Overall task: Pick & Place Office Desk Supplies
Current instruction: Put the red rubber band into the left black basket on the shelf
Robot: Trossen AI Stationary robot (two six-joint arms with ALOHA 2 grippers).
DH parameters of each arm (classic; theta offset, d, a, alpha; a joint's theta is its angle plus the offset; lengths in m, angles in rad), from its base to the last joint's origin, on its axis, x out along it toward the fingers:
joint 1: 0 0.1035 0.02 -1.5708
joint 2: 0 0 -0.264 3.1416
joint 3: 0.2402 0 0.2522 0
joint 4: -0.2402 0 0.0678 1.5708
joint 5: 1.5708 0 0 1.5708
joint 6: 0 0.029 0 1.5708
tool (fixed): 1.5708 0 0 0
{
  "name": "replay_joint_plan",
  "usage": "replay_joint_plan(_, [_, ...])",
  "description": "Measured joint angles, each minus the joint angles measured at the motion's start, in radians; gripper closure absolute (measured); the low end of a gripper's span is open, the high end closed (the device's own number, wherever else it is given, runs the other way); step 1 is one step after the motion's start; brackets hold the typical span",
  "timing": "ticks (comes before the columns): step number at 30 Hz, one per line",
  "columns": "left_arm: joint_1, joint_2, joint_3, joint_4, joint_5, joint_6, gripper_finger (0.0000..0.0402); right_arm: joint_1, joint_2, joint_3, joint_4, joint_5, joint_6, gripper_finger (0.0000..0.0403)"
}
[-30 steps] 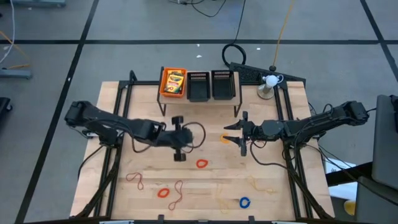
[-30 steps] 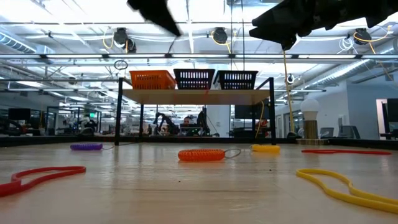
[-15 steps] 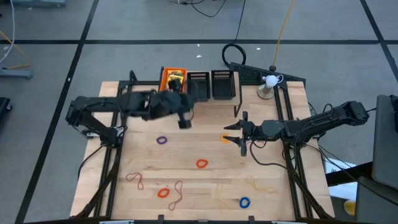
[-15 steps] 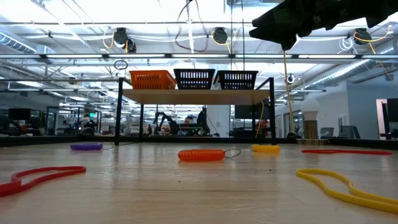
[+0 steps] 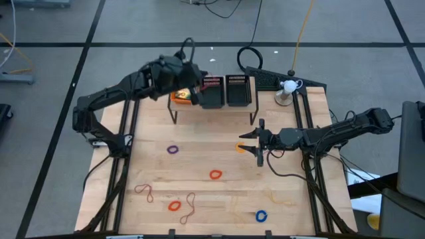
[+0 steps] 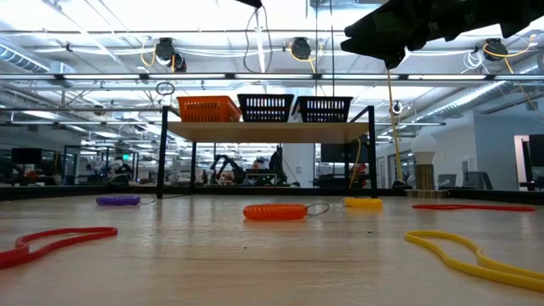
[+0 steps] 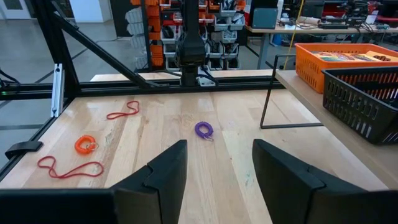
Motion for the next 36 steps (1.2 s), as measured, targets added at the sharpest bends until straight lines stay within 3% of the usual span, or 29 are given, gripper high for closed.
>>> replay_joint_plan(8, [0.055,0.025,0.0,0.001,0.094,-0.042,0.0402,0.0,0.0,0.0,0.0,0.0,0.0,0.0232])
replay_joint_plan(36, [0.067,0.06,-0.001,0.005,0.09,-0.046,0.0401,0.0,0.0,0.0,0.0,0.0,0.0,0.0232])
